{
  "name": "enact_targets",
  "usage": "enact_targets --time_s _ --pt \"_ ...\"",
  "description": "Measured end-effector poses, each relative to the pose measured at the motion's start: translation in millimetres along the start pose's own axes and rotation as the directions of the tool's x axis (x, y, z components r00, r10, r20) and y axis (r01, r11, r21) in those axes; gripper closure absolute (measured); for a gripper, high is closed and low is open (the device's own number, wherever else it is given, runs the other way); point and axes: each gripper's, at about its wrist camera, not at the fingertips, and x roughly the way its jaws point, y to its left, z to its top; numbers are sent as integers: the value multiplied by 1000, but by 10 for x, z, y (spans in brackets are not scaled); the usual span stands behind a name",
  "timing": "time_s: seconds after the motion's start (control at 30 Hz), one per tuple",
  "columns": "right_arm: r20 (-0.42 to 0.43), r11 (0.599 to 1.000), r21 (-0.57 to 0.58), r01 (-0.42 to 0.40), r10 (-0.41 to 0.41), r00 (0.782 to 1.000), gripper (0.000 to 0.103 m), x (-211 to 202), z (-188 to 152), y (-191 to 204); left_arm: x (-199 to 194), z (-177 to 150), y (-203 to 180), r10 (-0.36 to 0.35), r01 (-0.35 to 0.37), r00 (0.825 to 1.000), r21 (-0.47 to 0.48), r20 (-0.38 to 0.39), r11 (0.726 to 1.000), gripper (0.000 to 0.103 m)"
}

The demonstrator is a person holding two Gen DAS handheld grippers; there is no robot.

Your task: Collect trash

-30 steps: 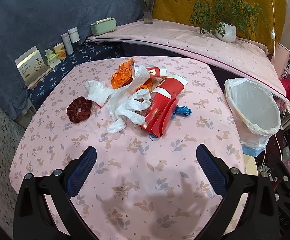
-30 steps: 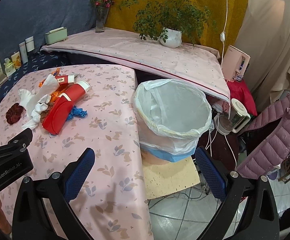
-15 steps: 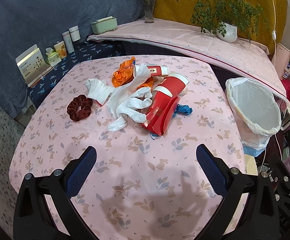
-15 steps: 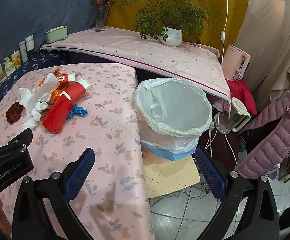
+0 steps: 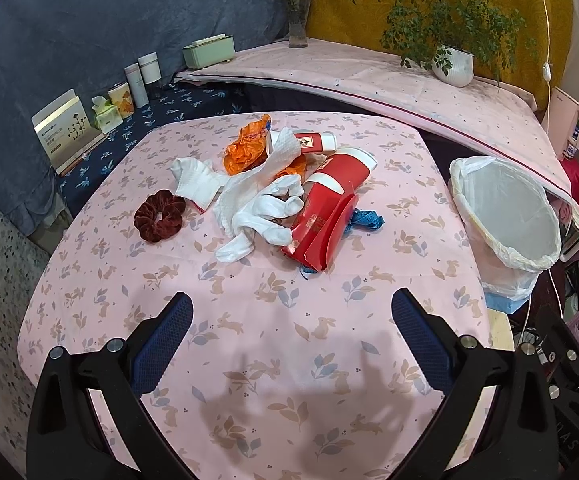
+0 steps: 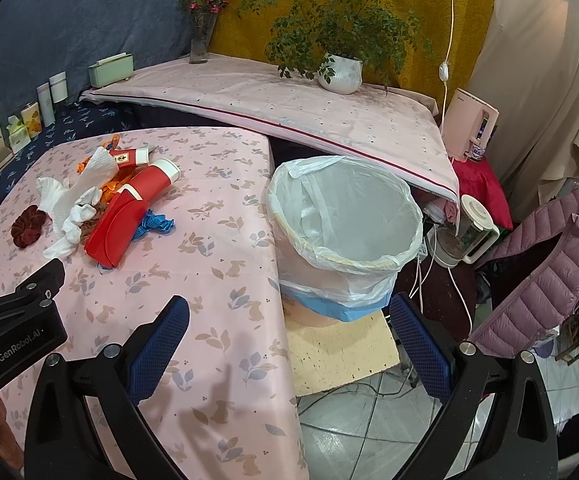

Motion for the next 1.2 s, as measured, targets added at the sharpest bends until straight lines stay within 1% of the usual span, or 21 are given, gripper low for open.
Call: enact_targets --time_s 0.63,1.2 --pt "0 1000 1 0 0 1000 7 -7 6 -18 0 -2 0 0 0 1000 0 1 1000 8" --pt "21 1000 24 5 -5 1000 7 -47 52 -69 -8 -9 0 -1 1 1000 0 6 1000 8"
